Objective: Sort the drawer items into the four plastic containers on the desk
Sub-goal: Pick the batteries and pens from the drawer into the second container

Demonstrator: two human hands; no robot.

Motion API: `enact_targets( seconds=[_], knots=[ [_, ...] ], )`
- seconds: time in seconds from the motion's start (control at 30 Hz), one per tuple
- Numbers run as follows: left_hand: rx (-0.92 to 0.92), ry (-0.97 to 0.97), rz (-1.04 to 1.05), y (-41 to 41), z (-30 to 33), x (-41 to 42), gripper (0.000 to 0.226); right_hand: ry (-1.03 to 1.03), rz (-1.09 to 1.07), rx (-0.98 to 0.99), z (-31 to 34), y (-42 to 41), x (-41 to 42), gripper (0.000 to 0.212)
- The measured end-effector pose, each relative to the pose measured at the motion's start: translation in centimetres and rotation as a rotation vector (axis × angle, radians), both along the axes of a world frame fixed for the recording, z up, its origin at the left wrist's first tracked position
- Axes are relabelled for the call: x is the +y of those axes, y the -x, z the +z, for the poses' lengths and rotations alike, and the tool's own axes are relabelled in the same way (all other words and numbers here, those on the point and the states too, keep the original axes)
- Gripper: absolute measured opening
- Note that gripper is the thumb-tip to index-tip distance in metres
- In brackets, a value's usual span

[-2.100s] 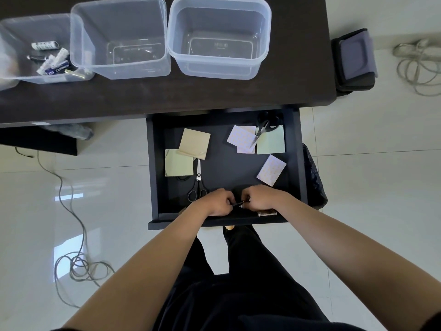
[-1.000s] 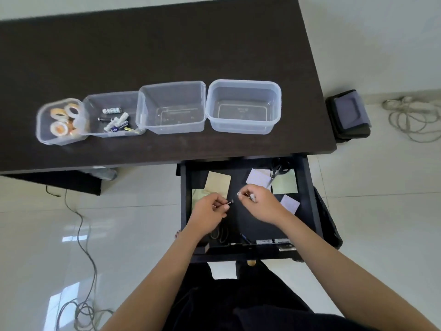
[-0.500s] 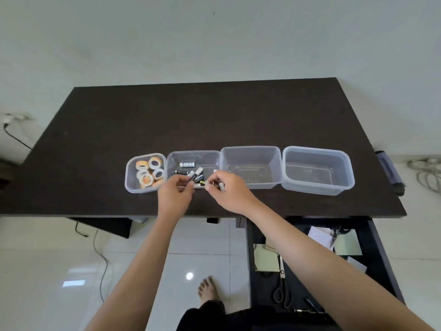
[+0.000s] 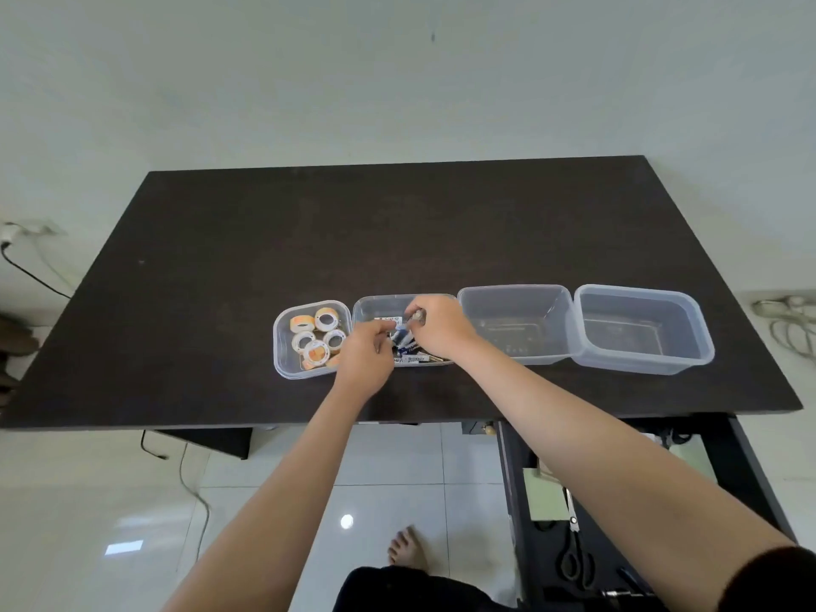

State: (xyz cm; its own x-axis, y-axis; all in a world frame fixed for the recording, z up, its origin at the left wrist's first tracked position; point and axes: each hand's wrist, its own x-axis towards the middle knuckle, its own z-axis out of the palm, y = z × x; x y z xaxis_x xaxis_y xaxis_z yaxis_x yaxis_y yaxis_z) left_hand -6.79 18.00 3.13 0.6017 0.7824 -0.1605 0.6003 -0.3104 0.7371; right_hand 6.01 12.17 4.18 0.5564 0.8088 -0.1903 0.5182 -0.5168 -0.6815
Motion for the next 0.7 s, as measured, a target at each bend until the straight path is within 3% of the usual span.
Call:
enact_targets(
  seconds=[0.23, 0.33, 0.5, 0.7],
  knots=[
    [-0.216, -0.046, 0.087, 0.2, -1.5, -3.8, 0.022, -0.184, -0.022, 0.029, 1.1, -1.1, -4.2, 0.018],
    [-0.268, -0.061, 0.027, -0.4, -2.2, -7.0, 0.019, -0.209, -0.018, 0.087, 1.2, -1.7, -8.4, 0.014],
    [-0.222, 0.018, -0.114, -2.4, -5.0, -13.7, 0.019, -0.032, 0.031, 0.175, -0.7, -4.0, -17.7, 0.013],
    [-0.046, 0.242, -0.273, -4.8, -8.4, -23.7, 0.015, 0.257, 0.091, 0.216, -6.0, -7.5, -30.0, 0.006]
  ],
)
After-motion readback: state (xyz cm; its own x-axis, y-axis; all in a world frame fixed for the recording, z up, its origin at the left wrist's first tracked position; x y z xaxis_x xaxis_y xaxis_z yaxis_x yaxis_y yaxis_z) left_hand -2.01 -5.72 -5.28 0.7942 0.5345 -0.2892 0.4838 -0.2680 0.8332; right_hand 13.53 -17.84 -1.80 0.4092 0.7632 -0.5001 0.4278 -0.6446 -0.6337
